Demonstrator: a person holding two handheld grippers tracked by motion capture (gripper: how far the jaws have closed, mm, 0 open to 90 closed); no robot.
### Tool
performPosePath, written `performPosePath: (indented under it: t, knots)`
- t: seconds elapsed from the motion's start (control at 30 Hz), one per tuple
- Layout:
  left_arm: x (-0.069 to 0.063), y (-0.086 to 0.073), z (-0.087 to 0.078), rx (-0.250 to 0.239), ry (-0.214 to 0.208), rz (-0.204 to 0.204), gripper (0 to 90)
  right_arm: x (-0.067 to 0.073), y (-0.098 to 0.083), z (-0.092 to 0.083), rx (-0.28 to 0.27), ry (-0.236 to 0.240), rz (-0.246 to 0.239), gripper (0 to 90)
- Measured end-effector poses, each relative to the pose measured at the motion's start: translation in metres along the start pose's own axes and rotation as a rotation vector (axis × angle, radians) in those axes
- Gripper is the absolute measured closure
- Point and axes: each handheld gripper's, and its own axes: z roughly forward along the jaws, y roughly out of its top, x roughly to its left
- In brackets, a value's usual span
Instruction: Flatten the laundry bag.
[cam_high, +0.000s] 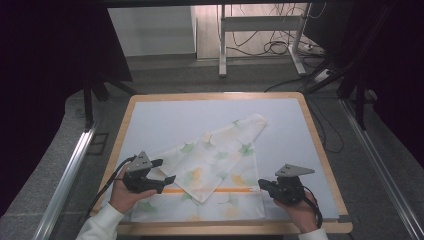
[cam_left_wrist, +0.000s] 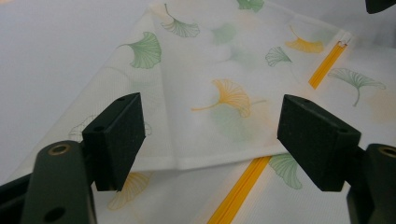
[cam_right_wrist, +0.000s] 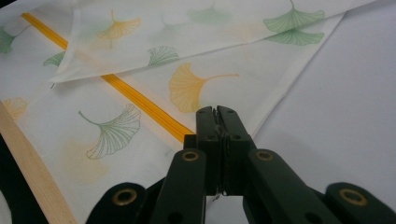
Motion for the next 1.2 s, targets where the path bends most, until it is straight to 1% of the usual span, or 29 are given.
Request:
performPosePath:
  t: [0.17, 0.23, 0.37, 0.43, 0.47, 0.53, 0.57, 0.6, 0.7, 0.8, 0.83, 0.93, 1.0, 1.03, 1.07, 1.13, 1.2]
  knots:
    - [-0.002, 0.002, 0.003, 0.003, -0.008, 0.007, 23.3, 0.001, 0.0, 0.002, 0.008, 0.014, -0.003, 89.2]
    - [-0.004, 0.004, 0.006, 0.008, -0.013, 0.015, 23.3, 0.005, 0.0, 0.006, 0.018, 0.027, -0.007, 89.2]
    - [-0.008, 0.005, 0.009, 0.013, -0.022, 0.025, 23.3, 0.009, 0.001, 0.01, 0.026, 0.036, -0.021, 89.3]
    - [-0.01, 0.006, 0.011, 0.017, -0.029, 0.03, 23.4, 0.014, 0.0, 0.015, 0.04, 0.063, -0.023, 89.2]
    - [-0.011, 0.007, 0.012, 0.017, -0.031, 0.031, 23.4, 0.014, 0.0, 0.015, 0.04, 0.063, -0.023, 89.2]
    - [-0.014, 0.008, 0.014, 0.019, -0.035, 0.036, 23.4, 0.016, 0.0, 0.02, 0.049, 0.093, -0.002, 89.2]
    - [-0.015, 0.009, 0.015, 0.019, -0.037, 0.038, 23.4, 0.019, -0.001, 0.025, 0.067, 0.11, -0.002, 89.2]
    - [-0.016, 0.009, 0.015, 0.02, -0.039, 0.041, 23.4, 0.019, -0.001, 0.025, 0.067, 0.11, -0.002, 89.2]
    - [-0.017, 0.009, 0.019, 0.033, -0.043, 0.05, 23.4, 0.027, 0.0, 0.032, 0.085, 0.12, -0.026, 89.2]
    - [-0.018, 0.009, 0.02, 0.036, -0.044, 0.05, 23.4, 0.03, 0.0, 0.035, 0.096, 0.124, -0.032, 89.3]
    - [-0.018, 0.009, 0.021, 0.037, -0.045, 0.054, 23.4, 0.033, 0.001, 0.038, 0.106, 0.127, -0.045, 89.2]
    - [-0.02, 0.01, 0.021, 0.036, -0.049, 0.052, 23.5, 0.037, 0.001, 0.044, 0.124, 0.131, -0.064, 89.3]
    - [-0.021, 0.01, 0.023, 0.041, -0.052, 0.059, 23.5, 0.039, 0.0, 0.045, 0.132, 0.129, -0.072, 89.3]
    - [-0.023, 0.01, 0.024, 0.045, -0.056, 0.063, 23.5, 0.041, 0.0, 0.048, 0.152, 0.123, -0.092, 89.2]
    - [-0.023, 0.01, 0.024, 0.045, -0.056, 0.063, 23.4, 0.041, 0.0, 0.048, 0.152, 0.123, -0.092, 89.2]
    - [-0.025, 0.011, 0.027, 0.05, -0.06, 0.07, 23.5, 0.042, -0.002, 0.052, 0.177, 0.108, -0.107, 89.3]
    - [-0.025, 0.011, 0.027, 0.051, -0.062, 0.071, 23.5, 0.042, -0.002, 0.052, 0.176, 0.114, -0.103, 89.3]
